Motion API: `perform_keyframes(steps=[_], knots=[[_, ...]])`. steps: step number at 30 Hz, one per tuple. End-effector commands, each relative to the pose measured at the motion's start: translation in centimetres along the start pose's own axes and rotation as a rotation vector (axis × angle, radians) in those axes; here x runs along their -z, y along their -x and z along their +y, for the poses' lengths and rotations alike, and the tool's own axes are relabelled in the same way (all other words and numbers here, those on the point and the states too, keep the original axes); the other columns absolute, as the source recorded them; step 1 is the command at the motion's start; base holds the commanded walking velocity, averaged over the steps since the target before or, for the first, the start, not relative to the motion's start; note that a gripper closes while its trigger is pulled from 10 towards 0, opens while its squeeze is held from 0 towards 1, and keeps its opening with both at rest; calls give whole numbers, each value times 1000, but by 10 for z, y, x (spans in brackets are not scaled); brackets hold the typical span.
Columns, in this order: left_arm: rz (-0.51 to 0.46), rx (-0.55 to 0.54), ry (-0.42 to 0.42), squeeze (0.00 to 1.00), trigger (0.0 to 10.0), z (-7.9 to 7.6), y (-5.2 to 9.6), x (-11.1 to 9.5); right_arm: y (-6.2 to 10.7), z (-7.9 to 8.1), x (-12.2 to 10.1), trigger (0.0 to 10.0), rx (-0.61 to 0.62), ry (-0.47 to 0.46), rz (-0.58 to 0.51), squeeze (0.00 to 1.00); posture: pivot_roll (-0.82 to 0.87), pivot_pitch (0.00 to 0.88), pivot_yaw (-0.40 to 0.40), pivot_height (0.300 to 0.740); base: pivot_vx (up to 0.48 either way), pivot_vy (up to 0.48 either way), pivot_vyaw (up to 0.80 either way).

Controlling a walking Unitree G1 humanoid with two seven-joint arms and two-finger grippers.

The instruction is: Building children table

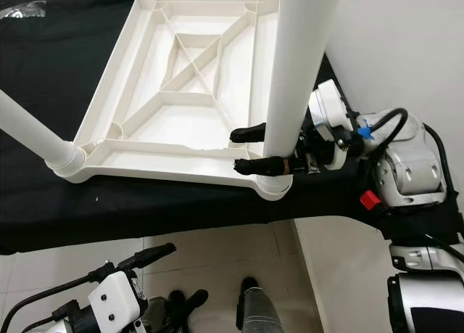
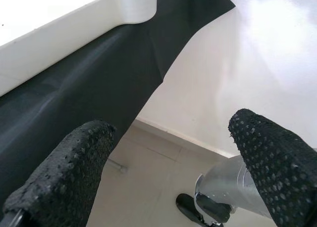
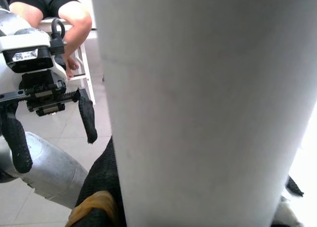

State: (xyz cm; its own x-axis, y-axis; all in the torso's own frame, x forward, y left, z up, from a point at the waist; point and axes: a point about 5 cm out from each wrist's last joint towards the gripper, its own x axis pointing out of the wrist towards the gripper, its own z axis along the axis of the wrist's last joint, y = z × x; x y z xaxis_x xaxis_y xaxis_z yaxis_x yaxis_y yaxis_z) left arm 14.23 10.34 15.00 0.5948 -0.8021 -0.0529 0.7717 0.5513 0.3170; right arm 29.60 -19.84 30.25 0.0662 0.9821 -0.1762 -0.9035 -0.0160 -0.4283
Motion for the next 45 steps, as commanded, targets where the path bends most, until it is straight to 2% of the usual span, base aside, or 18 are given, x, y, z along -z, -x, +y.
perform_keyframes(steps=[1,12,20,29,33,44,45], knots=[[20,11,24,0,10000,-4,1,6,-3,0,16,10000,20,-79,15,0,59,386,48,740,0,0,0],[20,10,27,0,10000,-3,1,5,4,-1,26,10000,143,-111,2,0,61,392,51,740,0,0,0],[20,11,27,0,10000,-3,2,5,5,5,31,10000,180,-129,-7,0,62,395,55,740,0,0,0],[20,9,27,0,10000,-2,1,5,3,3,32,10000,197,-123,1,0,61,401,56,740,0,0,0],[19,7,26,0,10000,-2,1,5,-1,-4,35,10000,296,-109,18,0,58,403,53,740,0,0,0],[19,10,27,0,10000,-2,2,5,4,1,41,10000,411,-119,43,0,47,394,62,740,0,0,0],[19,12,27,0,10000,-2,2,6,3,1,41,10000,451,-117,55,0,37,391,60,740,0,0,0]])
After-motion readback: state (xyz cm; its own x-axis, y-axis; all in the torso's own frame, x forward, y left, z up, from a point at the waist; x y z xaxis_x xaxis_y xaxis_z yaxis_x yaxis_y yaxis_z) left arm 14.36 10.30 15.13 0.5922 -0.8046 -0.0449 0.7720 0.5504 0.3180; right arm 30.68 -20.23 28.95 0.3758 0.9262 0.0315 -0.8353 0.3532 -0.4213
